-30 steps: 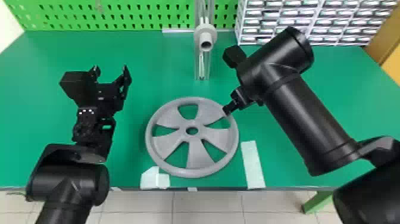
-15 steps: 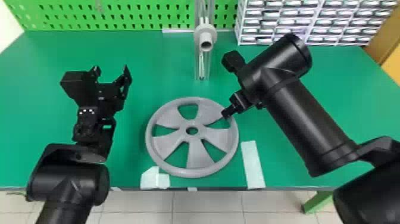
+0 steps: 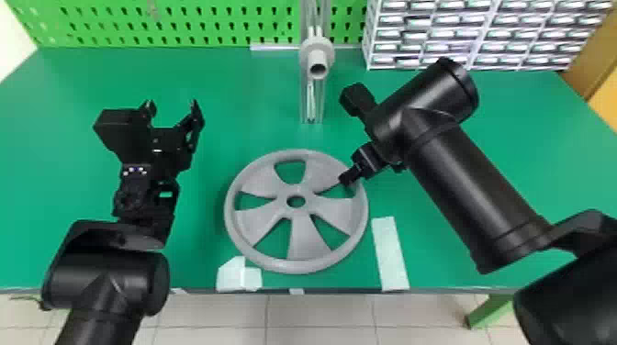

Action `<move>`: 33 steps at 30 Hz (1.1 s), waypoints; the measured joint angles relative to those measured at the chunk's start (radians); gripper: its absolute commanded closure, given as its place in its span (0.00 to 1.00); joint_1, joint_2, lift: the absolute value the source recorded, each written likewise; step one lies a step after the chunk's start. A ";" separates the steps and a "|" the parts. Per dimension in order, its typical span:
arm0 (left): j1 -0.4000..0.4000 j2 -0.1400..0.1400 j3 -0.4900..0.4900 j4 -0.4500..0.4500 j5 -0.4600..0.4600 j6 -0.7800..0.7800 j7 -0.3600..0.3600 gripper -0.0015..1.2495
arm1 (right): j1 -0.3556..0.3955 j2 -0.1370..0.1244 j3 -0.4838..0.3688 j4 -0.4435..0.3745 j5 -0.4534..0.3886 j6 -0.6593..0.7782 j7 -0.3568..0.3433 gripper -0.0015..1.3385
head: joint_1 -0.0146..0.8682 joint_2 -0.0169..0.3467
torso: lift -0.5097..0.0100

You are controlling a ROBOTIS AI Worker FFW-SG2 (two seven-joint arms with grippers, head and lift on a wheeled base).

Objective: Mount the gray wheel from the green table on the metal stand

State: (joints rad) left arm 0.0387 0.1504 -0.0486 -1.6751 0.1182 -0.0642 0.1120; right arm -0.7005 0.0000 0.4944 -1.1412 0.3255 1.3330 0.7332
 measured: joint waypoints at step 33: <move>0.001 0.000 0.002 0.000 0.000 0.000 0.000 0.40 | 0.004 0.000 -0.023 0.047 0.001 -0.008 -0.009 0.39 | 1.00 0.19 | 0.79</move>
State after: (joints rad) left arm 0.0401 0.1505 -0.0470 -1.6750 0.1179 -0.0645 0.1120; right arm -0.6964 0.0000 0.4710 -1.0937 0.3267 1.3253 0.7239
